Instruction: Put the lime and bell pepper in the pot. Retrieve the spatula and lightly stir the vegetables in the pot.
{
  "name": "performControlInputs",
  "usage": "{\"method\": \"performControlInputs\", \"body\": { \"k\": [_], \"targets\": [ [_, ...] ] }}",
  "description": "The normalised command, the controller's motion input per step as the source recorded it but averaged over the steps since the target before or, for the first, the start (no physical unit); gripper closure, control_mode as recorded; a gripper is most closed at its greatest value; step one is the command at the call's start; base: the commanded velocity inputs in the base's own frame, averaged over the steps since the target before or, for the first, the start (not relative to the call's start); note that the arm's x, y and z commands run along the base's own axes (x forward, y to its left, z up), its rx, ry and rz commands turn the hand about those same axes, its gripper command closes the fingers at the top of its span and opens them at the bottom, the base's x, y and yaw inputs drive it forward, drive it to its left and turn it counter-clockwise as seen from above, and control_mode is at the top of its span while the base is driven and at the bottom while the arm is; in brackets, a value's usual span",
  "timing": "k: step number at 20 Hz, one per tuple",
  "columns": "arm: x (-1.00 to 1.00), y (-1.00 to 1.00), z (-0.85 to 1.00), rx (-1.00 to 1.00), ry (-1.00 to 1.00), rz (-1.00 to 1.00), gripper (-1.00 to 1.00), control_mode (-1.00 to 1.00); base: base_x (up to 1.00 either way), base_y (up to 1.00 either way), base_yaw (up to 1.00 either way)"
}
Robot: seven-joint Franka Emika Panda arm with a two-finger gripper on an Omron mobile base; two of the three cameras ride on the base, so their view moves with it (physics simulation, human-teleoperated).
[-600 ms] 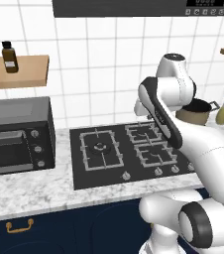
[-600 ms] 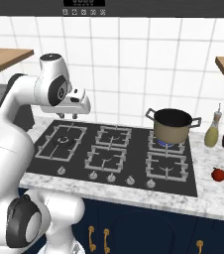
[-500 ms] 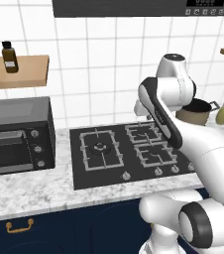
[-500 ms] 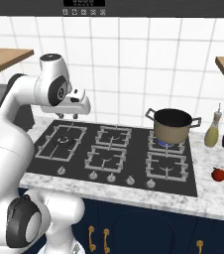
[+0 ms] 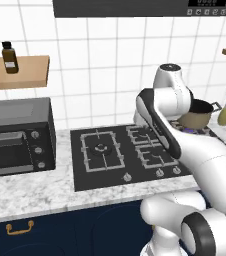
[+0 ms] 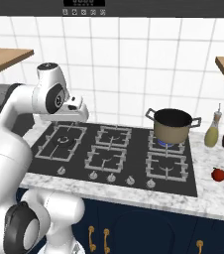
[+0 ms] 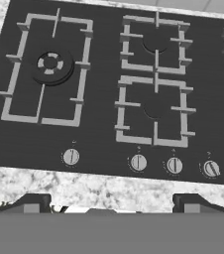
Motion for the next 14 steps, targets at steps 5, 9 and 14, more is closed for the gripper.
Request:
{"method": "performControlInputs", "body": {
  "k": [5,9,14],
  "targets": [
    [-0.18,-0.01,-0.37,-0.05,-0.09,0.0,-1.0,-1.0,0.0,0.0,0.0],
    [0.05,-0.23,-0.12,0.01,0.0,-0.02,-1.0,-1.0,0.0,0.0,0.0],
    [0.04,-0.06,0.0,0.01,0.02,0.0,-1.0,1.0,-0.1,-0.12,0.0]
  ]
}}
